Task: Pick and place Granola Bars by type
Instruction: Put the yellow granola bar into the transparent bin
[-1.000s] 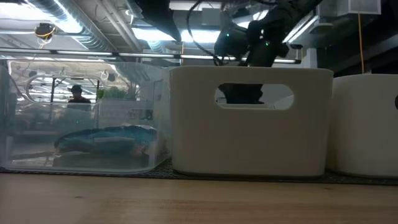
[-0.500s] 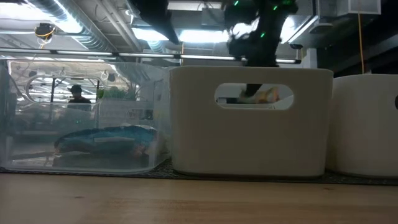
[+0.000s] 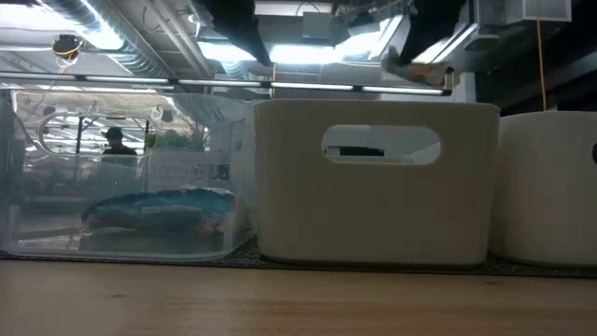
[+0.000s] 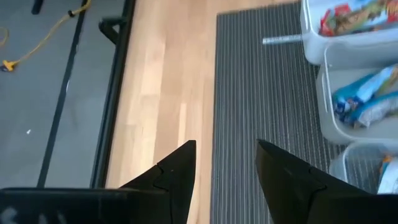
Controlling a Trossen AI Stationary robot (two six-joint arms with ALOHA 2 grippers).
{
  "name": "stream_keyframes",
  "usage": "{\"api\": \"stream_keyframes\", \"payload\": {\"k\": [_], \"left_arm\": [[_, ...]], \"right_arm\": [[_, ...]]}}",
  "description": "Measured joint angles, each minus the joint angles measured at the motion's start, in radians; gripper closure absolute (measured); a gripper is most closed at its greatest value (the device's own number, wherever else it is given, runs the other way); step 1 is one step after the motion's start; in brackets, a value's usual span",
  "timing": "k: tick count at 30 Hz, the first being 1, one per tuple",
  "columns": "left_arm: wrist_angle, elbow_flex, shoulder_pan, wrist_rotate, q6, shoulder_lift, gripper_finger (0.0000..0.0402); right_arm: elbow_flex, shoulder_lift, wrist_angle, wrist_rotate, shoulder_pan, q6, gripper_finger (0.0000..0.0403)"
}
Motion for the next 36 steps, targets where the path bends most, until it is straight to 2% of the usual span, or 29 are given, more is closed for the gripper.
{"api": "stream_keyframes", "payload": {"k": [3, 6, 13, 16, 19, 26, 30, 36], "left_arm": [[0.047, 0.0, 0.0, 0.012, -0.007, 0.0, 0.0245], [0.121, 0.0, 0.0, 0.06, -0.007, 0.0, 0.0245], [0.341, 0.0, 0.0, 0.218, -0.007, 0.0, 0.0245], [0.424, 0.0, -0.001, 0.265, -0.01, -0.001, 0.0245], [0.481, 0.0, -0.001, 0.263, -0.016, -0.001, 0.0245], [0.587, 0.001, -0.001, 0.26, -0.037, 0.028, 0.024], [0.615, 0.001, -0.003, 0.277, -0.059, 0.054, 0.022], [0.692, 0.001, -0.004, 0.359, -0.119, 0.089, 0.018]], "right_arm": [[-0.068, -0.07, 0.126, 0.04, 0.042, -0.076, 0.04], [-0.18, -0.141, 0.331, 0.036, 0.072, -0.142, 0.0398], [-0.439, -0.254, 0.918, -0.054, 0.107, -0.258, 0.0399], [-0.494, -0.261, 1.08, -0.072, 0.106, -0.299, 0.0398], [-0.501, -0.26, 1.152, -0.074, 0.106, -0.336, 0.0399], [-0.501, -0.258, 1.273, -0.153, 0.092, -0.408, 0.0399], [-0.501, -0.256, 1.28, -0.189, 0.083, -0.407, 0.0399], [-0.501, -0.235, 1.32, -0.22, 0.083, -0.407, 0.0398]]}}
